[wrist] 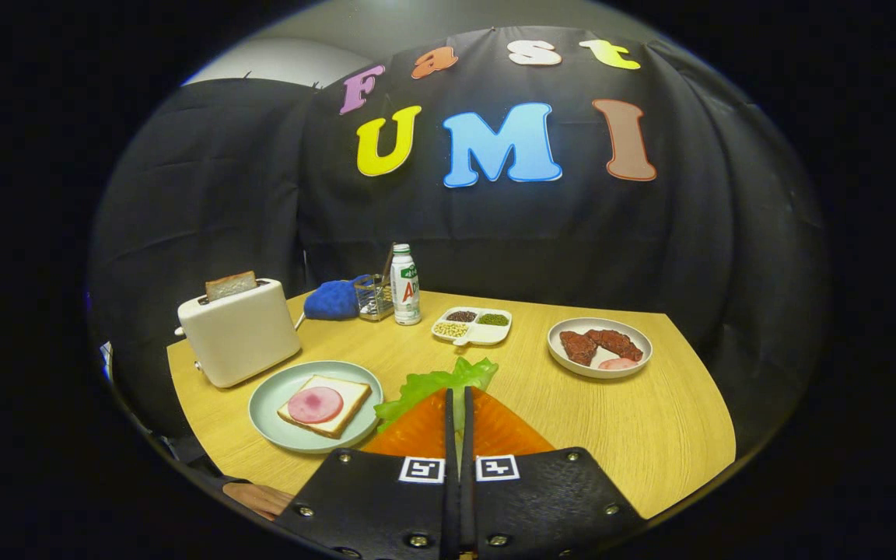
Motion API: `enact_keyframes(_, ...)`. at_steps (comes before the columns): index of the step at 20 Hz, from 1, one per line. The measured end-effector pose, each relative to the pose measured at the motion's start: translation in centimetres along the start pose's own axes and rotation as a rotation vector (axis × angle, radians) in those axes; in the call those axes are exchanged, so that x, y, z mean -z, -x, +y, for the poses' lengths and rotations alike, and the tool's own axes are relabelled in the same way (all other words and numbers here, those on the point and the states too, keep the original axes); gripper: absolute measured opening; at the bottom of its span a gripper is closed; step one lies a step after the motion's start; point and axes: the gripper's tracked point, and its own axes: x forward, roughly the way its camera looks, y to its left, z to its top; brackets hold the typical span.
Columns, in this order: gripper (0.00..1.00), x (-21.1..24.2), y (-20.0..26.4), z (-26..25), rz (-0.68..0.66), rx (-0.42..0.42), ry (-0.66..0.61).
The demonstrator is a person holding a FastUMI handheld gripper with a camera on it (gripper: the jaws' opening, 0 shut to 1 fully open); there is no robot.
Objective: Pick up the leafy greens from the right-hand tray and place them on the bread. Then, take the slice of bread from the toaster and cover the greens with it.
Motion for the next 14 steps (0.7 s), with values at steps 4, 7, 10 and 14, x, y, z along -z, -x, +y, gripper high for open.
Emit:
enact_keyframes(4,0.01,-1.5,-0.5,2.7,-0.028,-0.058,0.006)
enact_keyframes(7,0.01,-1.6,-1.4,5.0,-0.025,-0.108,0.016)
enact_keyframes(10,0.01,-1.4,-2.4,7.2,-0.015,-0.159,0.014)
enact_keyframes(14,0.01,-0.8,-4.1,10.7,0.000,-0.253,0.011)
